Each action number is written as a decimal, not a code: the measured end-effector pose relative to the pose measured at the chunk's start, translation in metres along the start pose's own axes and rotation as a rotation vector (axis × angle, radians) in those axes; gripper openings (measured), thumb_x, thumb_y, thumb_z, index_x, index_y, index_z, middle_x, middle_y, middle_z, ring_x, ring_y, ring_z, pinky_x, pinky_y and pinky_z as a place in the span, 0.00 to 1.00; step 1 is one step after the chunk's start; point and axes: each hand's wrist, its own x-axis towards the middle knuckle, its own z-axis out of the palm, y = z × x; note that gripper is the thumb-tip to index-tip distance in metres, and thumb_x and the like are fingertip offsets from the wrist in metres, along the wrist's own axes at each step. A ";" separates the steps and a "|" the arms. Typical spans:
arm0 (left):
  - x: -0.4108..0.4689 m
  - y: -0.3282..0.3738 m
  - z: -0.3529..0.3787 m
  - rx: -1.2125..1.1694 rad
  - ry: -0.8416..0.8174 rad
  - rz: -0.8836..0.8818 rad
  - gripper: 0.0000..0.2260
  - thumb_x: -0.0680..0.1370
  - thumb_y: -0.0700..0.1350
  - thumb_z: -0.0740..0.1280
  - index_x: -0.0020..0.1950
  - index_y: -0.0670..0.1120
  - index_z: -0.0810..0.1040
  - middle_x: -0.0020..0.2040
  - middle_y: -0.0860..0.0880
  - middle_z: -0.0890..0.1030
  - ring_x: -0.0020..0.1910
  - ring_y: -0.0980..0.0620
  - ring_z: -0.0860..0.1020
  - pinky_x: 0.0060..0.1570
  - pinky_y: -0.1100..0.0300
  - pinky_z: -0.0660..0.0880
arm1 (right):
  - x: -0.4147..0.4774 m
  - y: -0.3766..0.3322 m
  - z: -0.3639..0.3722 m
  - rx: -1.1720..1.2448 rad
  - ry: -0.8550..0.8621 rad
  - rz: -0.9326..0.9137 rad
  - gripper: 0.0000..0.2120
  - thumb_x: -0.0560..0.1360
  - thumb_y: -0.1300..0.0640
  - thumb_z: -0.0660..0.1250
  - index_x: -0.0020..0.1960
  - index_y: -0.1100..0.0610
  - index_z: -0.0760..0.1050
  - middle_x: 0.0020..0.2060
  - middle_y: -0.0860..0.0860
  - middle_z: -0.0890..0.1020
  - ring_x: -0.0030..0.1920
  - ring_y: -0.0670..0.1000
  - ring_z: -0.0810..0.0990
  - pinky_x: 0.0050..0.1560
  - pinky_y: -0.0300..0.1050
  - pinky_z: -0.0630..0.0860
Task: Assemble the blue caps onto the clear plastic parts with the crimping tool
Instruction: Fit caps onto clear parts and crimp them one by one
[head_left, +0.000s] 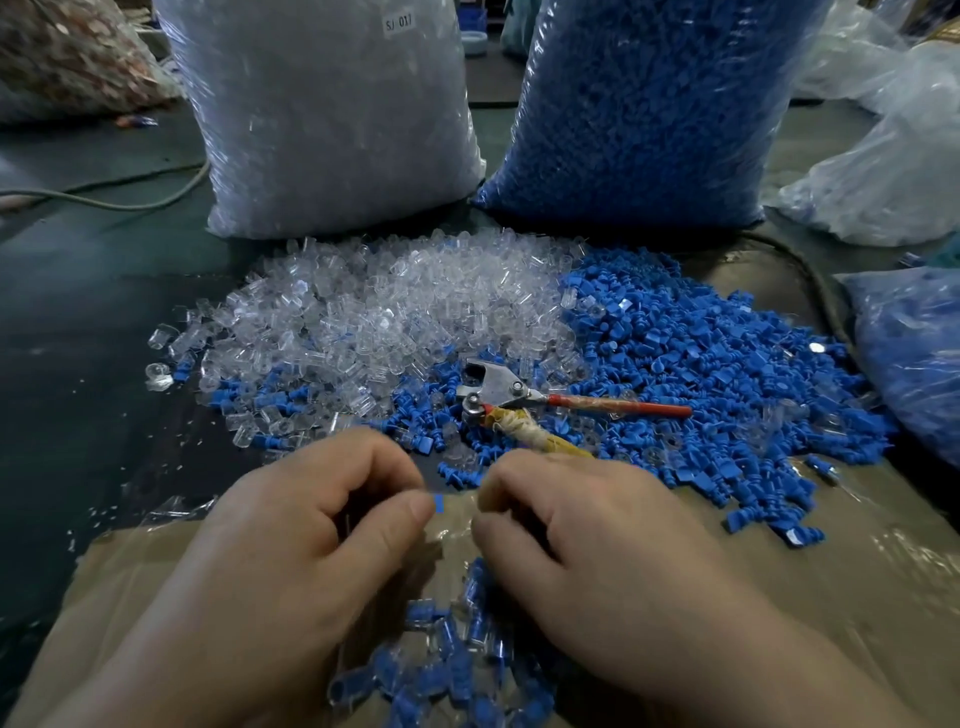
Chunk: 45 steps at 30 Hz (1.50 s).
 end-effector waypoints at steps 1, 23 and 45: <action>0.000 -0.006 0.002 0.081 0.004 0.002 0.06 0.72 0.61 0.67 0.45 0.62 0.77 0.39 0.64 0.81 0.37 0.63 0.79 0.30 0.64 0.74 | 0.000 -0.001 0.003 -0.036 -0.034 -0.038 0.10 0.78 0.41 0.53 0.50 0.45 0.69 0.42 0.42 0.77 0.42 0.44 0.76 0.45 0.49 0.75; 0.024 -0.030 0.014 0.690 0.094 -0.324 0.38 0.72 0.73 0.54 0.74 0.51 0.70 0.69 0.47 0.73 0.64 0.44 0.74 0.61 0.48 0.73 | 0.020 0.001 0.021 -0.375 -0.067 -0.065 0.25 0.79 0.35 0.52 0.71 0.42 0.51 0.57 0.50 0.66 0.48 0.54 0.69 0.36 0.47 0.60; 0.016 -0.027 0.022 0.100 0.162 -0.019 0.09 0.73 0.42 0.73 0.46 0.57 0.82 0.52 0.66 0.78 0.53 0.71 0.74 0.49 0.84 0.63 | 0.017 0.017 0.020 -0.034 0.084 -0.033 0.05 0.81 0.49 0.58 0.52 0.47 0.71 0.48 0.44 0.72 0.44 0.50 0.75 0.44 0.53 0.75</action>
